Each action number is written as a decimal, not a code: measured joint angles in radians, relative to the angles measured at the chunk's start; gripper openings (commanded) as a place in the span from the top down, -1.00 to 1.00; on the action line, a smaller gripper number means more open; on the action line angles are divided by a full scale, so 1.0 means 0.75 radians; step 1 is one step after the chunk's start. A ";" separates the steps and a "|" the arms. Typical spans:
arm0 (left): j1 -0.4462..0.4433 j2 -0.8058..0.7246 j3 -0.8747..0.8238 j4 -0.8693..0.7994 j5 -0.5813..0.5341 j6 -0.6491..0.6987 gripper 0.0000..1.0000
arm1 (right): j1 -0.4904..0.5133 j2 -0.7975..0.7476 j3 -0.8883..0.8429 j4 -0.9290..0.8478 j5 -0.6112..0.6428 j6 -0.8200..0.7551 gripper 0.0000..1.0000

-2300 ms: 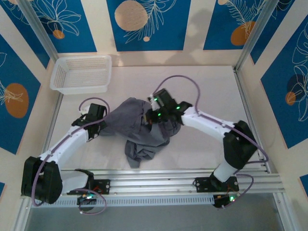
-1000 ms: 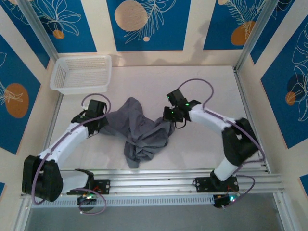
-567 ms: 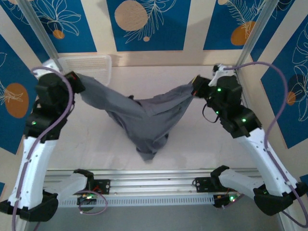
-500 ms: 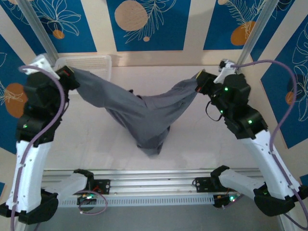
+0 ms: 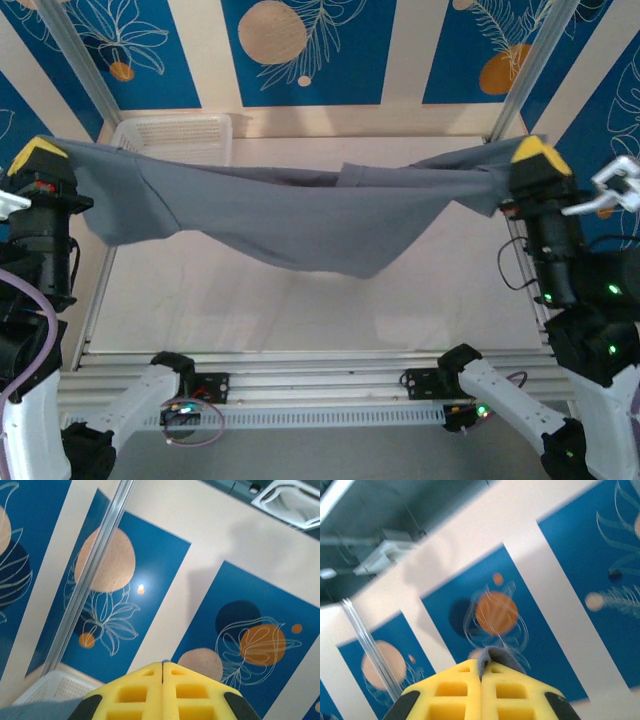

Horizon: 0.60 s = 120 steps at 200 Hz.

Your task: Fold the inside-out t-shirt

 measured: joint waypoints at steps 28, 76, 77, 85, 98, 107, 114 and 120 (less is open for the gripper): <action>0.000 0.078 0.045 0.037 0.024 0.020 1.00 | -0.012 0.030 0.080 0.097 -0.010 -0.024 1.00; 0.002 0.465 0.329 0.026 0.050 0.055 1.00 | -0.097 0.419 0.490 -0.009 0.155 -0.040 1.00; 0.002 0.475 0.333 0.026 0.050 0.056 1.00 | -0.102 0.425 0.494 -0.011 0.157 -0.039 1.00; 0.003 0.539 0.357 0.026 0.050 0.066 1.00 | -0.171 0.495 0.536 -0.058 0.157 -0.014 1.00; 0.007 0.644 0.392 0.026 0.050 0.075 1.00 | -0.335 0.609 0.587 -0.164 0.104 0.077 1.00; 0.015 0.730 0.409 0.026 0.057 0.078 1.00 | -0.450 0.688 0.610 -0.232 0.040 0.160 1.00; 0.024 0.802 0.421 0.025 0.069 0.078 1.00 | -0.522 0.751 0.616 -0.270 -0.007 0.213 1.00; 0.032 0.864 0.428 0.025 0.077 0.078 1.00 | -0.563 0.806 0.616 -0.297 -0.041 0.251 1.00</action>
